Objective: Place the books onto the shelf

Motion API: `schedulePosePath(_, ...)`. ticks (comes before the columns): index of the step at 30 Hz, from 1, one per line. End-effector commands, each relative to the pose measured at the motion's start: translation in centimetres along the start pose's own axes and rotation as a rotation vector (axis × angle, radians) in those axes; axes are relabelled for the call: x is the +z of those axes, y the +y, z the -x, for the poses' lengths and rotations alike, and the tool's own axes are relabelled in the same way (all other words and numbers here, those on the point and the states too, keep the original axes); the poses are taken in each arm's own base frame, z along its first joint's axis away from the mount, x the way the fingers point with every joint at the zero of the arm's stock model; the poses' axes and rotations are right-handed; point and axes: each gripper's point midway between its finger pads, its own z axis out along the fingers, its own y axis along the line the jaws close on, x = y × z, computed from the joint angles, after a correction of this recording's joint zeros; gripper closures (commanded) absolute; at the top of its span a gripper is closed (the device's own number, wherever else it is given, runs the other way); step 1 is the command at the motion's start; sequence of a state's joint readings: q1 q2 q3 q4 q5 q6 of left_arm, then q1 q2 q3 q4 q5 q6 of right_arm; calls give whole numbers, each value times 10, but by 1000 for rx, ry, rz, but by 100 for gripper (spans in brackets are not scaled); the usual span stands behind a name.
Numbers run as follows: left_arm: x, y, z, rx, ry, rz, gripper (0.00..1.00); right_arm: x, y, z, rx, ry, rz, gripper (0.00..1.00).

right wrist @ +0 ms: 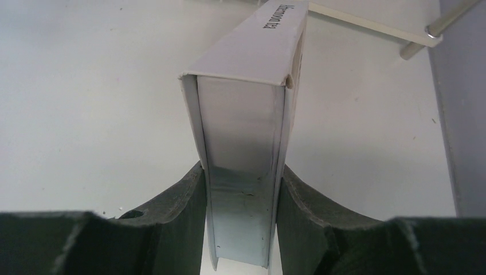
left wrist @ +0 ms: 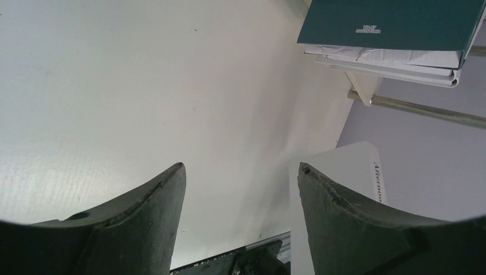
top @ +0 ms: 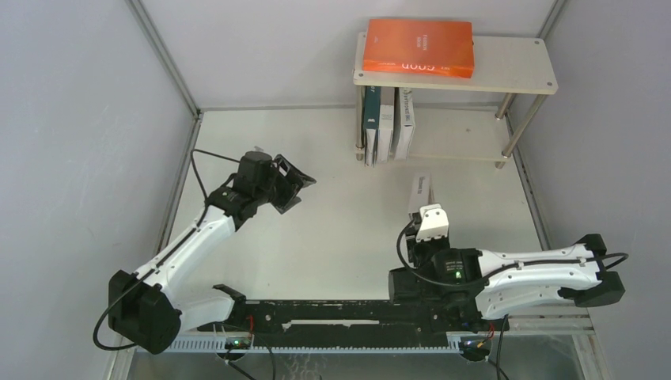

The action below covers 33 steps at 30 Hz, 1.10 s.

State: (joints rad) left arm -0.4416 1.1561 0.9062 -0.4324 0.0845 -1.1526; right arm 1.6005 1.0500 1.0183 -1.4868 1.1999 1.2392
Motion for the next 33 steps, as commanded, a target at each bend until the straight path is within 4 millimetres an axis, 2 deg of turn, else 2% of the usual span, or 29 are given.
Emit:
schedulePosePath(1,-6,-13,12,-3,-28,-43,25,1,-28,29,126,-96,-63,65)
schedulePosePath(8,-2,-7,14,-11,-28,-37,24,7,-51,44,166,-150,-129,65)
schedulePosePath(12,1,-8,14,-11,-22,-36,24,11,-60,59,186,-188,-162,64)
schedulePosePath(14,3,-8,15,-13,-20,-35,24,15,-58,69,178,-194,-150,64)
schedulePosePath(17,6,-10,15,-14,-15,-34,24,24,-50,87,179,-227,-45,64)
schedulePosePath(19,7,-11,16,-15,-15,-34,24,29,-61,94,201,-243,-59,64)
schedulePosePath(21,8,-11,16,-14,-16,-33,24,36,-66,98,192,-228,-69,64)
schedulePosePath(33,12,-13,21,-24,-31,-39,24,68,-66,112,179,-264,-6,64)
